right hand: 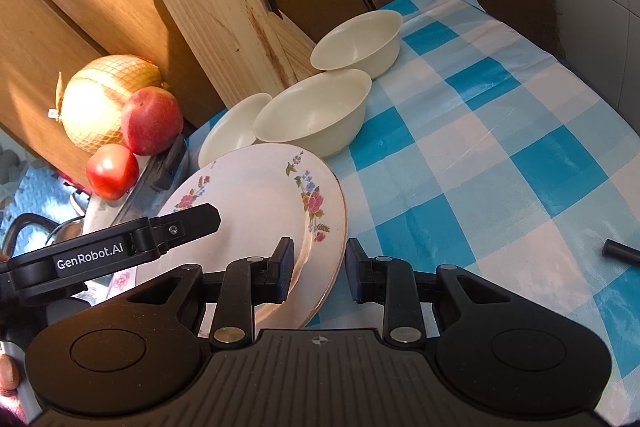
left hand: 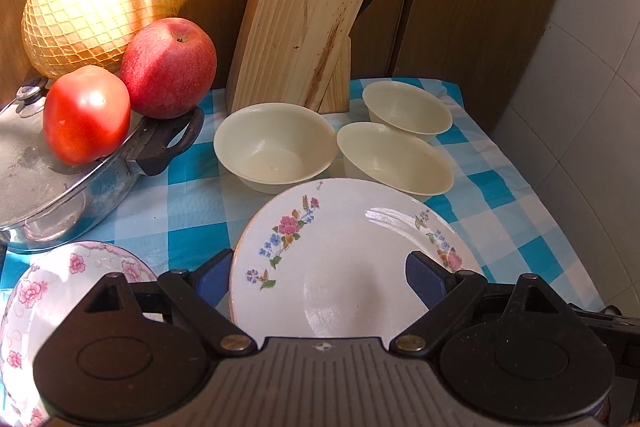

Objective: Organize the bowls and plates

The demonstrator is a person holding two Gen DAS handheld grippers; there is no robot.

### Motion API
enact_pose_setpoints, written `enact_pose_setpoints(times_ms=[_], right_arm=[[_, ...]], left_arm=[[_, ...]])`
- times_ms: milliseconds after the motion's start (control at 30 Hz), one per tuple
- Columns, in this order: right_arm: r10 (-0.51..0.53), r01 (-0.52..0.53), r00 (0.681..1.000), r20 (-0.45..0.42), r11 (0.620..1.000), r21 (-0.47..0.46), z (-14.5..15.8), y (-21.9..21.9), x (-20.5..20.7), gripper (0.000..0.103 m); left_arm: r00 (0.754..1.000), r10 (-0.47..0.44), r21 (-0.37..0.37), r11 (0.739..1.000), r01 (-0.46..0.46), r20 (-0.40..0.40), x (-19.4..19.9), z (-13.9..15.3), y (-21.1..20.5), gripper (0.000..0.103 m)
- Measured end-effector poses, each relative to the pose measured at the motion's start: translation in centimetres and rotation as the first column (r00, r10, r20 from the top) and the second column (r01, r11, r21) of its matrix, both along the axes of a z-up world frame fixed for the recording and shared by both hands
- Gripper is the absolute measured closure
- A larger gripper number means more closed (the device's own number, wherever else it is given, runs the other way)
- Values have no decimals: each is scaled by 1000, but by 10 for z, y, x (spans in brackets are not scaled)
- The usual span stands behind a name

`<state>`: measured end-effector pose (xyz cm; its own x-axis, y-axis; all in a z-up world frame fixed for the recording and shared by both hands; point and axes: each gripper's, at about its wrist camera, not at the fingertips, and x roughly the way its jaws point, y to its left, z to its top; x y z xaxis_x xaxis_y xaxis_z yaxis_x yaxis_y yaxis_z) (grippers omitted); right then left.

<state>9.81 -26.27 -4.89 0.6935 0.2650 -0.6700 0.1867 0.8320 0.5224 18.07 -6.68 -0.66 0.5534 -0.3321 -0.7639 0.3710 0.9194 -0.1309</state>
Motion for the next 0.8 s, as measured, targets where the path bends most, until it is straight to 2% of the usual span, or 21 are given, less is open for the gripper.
enact_pose_setpoints(times_ms=[800], right_arm=[[73, -73, 997, 9, 997, -26, 7, 16, -33, 67]], left_arm=[[999, 30, 37, 999, -31, 35, -50, 6, 17, 18]])
